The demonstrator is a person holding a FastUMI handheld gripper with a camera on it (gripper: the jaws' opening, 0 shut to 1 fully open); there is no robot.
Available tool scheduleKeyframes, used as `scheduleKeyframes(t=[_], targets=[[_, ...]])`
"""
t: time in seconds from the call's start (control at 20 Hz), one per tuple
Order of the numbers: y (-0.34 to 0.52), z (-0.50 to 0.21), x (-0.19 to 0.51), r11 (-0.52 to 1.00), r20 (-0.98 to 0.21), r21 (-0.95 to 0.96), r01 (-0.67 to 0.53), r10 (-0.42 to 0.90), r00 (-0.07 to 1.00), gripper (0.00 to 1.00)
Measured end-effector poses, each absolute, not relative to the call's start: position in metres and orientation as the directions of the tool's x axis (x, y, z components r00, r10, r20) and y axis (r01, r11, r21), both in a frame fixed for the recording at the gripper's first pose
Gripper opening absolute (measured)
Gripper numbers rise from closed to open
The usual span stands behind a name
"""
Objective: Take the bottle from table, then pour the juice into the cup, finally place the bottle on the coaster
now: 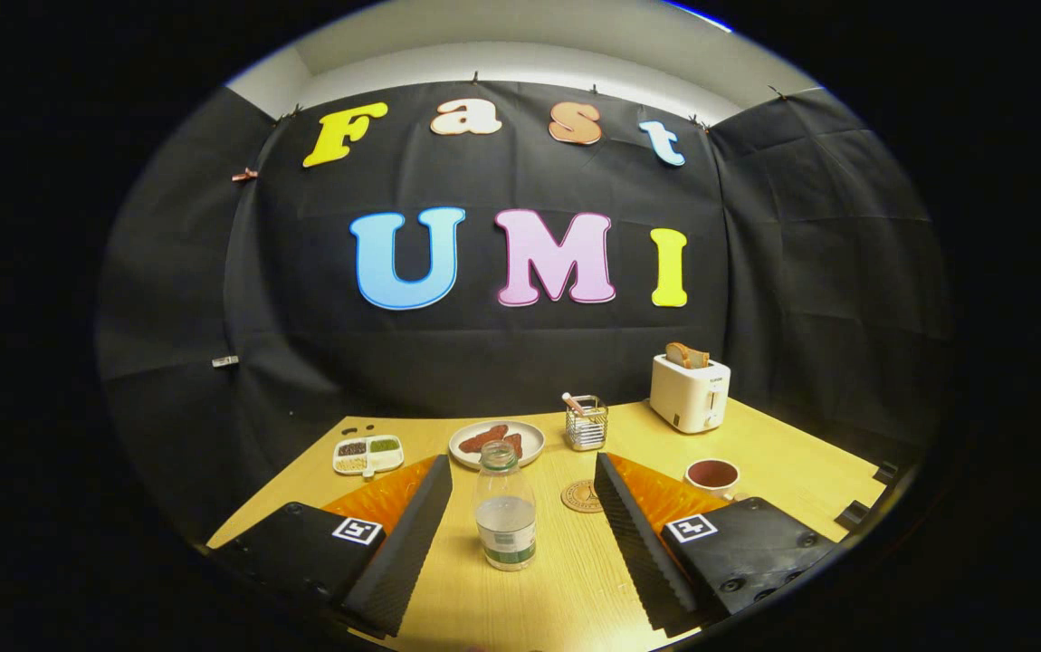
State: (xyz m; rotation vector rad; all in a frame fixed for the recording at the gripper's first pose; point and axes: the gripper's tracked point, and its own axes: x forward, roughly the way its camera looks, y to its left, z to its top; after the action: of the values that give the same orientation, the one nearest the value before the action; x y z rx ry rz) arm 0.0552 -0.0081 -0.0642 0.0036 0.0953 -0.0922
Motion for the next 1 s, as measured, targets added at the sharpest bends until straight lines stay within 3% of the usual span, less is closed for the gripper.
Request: scheduleKeyframes(t=[0.5, 1.0], targets=[[0.001, -0.154, 0.102, 0.994, -0.203, -0.039, 0.099, -0.105, 0.974, 0.97], [0.002, -0.194, 0.134, 0.989, -0.234, -0.057, 0.139, -0.149, 0.961, 0.97]])
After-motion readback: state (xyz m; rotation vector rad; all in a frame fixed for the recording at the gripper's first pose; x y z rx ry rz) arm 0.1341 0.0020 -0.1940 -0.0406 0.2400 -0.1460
